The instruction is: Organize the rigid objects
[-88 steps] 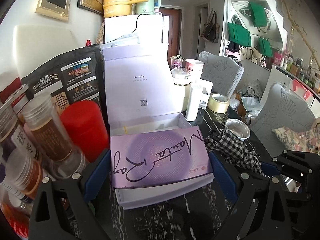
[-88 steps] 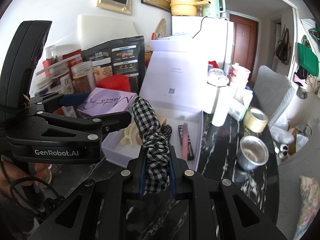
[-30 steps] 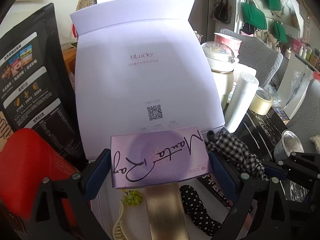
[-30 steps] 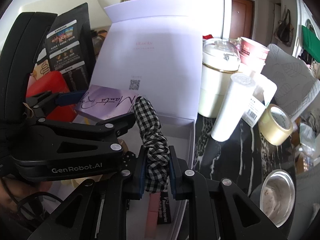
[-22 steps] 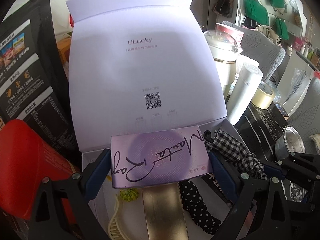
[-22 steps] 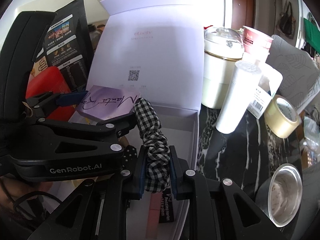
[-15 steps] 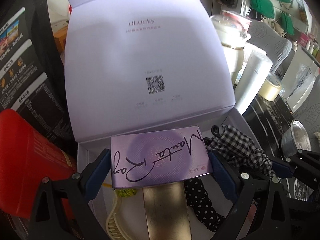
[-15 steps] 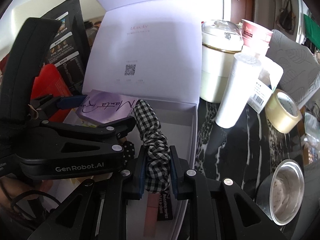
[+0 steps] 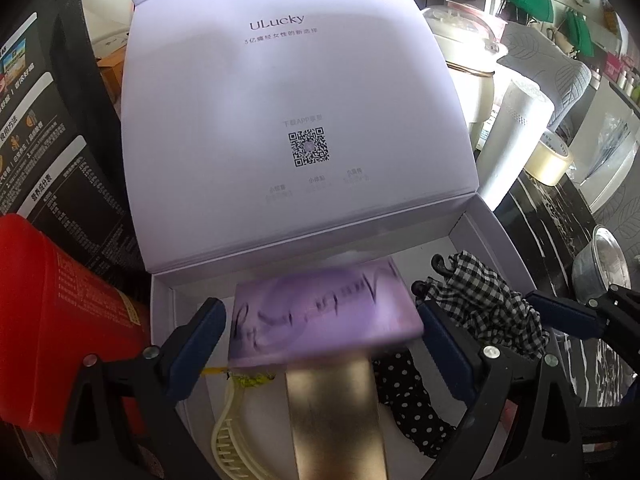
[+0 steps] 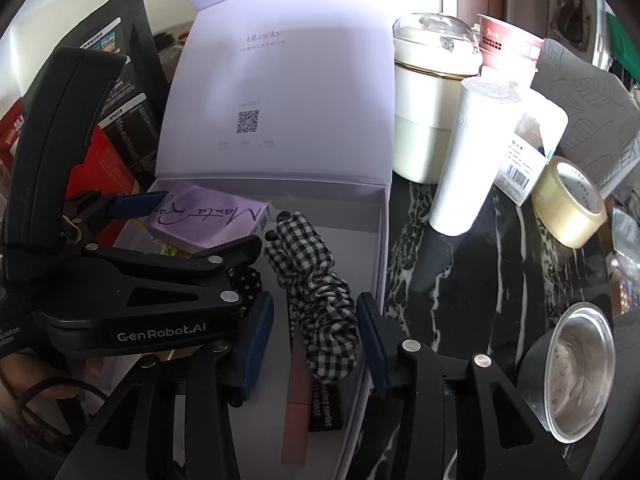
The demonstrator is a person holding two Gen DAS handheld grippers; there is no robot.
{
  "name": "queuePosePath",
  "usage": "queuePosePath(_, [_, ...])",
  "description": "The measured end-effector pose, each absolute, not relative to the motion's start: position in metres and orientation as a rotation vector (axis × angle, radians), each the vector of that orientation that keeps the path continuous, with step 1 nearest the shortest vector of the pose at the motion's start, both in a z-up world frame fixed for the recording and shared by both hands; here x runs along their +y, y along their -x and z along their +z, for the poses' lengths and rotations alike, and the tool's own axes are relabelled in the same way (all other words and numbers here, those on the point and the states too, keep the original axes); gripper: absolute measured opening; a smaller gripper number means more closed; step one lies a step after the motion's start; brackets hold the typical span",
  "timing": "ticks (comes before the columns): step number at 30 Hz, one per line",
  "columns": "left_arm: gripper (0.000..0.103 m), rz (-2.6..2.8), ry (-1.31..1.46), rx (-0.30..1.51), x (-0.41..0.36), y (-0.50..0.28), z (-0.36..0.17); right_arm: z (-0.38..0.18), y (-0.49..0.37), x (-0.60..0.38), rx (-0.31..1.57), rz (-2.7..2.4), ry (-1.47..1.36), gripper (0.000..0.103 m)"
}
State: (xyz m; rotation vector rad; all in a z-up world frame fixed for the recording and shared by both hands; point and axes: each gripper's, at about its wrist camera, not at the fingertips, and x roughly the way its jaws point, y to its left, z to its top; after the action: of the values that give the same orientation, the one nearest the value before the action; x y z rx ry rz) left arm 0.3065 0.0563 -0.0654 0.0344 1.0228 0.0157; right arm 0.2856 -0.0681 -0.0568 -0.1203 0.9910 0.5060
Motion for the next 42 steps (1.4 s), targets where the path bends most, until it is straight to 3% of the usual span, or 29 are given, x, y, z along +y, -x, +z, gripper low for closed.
queuePosePath(20, [0.102,0.049,-0.036,0.92,0.043,-0.28,-0.015,-0.037,-0.268,-0.086,0.959,0.466,0.124,0.047])
queuePosePath(42, [0.102,0.075,-0.075,0.75,0.024,-0.206,0.077,0.042,-0.205,-0.104,0.78,0.462,0.12,0.047])
